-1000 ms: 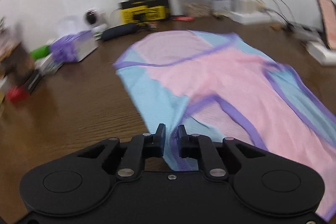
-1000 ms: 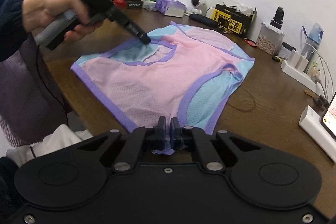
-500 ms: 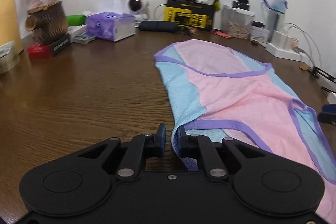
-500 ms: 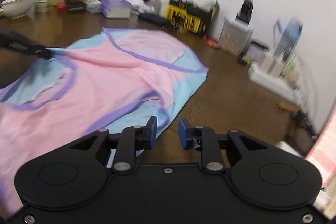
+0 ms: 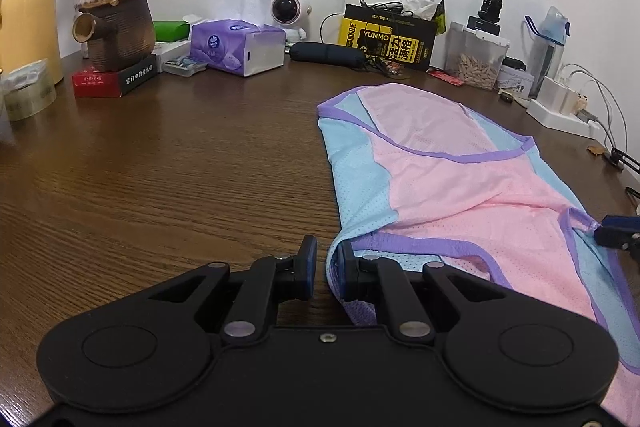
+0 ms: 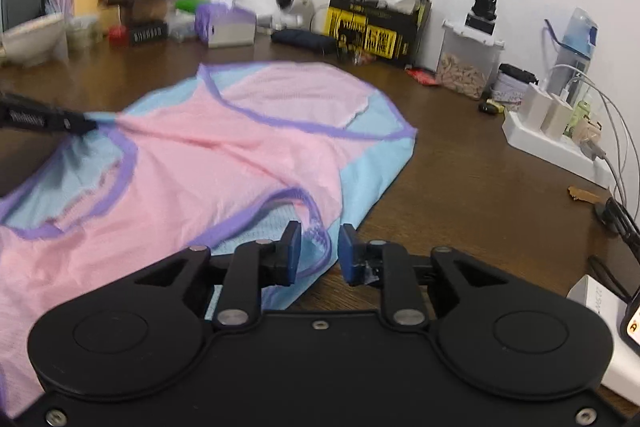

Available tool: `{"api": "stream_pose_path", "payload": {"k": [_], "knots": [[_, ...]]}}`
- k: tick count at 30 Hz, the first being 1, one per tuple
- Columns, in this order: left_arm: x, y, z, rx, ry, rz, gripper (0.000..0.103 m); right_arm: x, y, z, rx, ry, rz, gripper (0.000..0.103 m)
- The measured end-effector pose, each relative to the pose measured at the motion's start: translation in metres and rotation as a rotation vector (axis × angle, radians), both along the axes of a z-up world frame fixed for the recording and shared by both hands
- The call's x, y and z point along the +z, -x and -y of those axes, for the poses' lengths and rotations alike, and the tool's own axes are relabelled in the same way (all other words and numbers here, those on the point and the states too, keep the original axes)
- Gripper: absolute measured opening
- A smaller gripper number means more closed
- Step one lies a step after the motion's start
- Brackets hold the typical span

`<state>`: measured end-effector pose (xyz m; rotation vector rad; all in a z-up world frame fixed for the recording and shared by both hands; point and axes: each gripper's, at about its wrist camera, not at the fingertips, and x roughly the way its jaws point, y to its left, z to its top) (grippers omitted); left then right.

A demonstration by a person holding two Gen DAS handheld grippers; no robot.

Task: Fold clothes
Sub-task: 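Grasp the garment hem with the left gripper and pull it straight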

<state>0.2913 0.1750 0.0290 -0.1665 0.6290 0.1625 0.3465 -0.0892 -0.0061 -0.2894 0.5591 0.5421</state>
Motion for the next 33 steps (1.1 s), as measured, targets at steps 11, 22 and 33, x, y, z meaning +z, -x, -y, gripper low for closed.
{"api": "stream_pose_path", "payload": {"k": [11, 22, 33], "knots": [[0.001, 0.011, 0.005, 0.083, -0.008, 0.012, 0.019, -0.005, 0.003, 0.016, -0.092, 0.001, 0.002, 0.032], [0.018, 0.098, 0.037, -0.343, 0.075, 0.045, 0.046, 0.01, 0.11, 0.019, 0.112, -0.13, -0.025, 0.058], [-0.001, 0.107, 0.053, -0.316, 0.048, 0.006, 0.005, 0.001, 0.146, -0.002, 0.157, -0.151, -0.011, 0.005]]}}
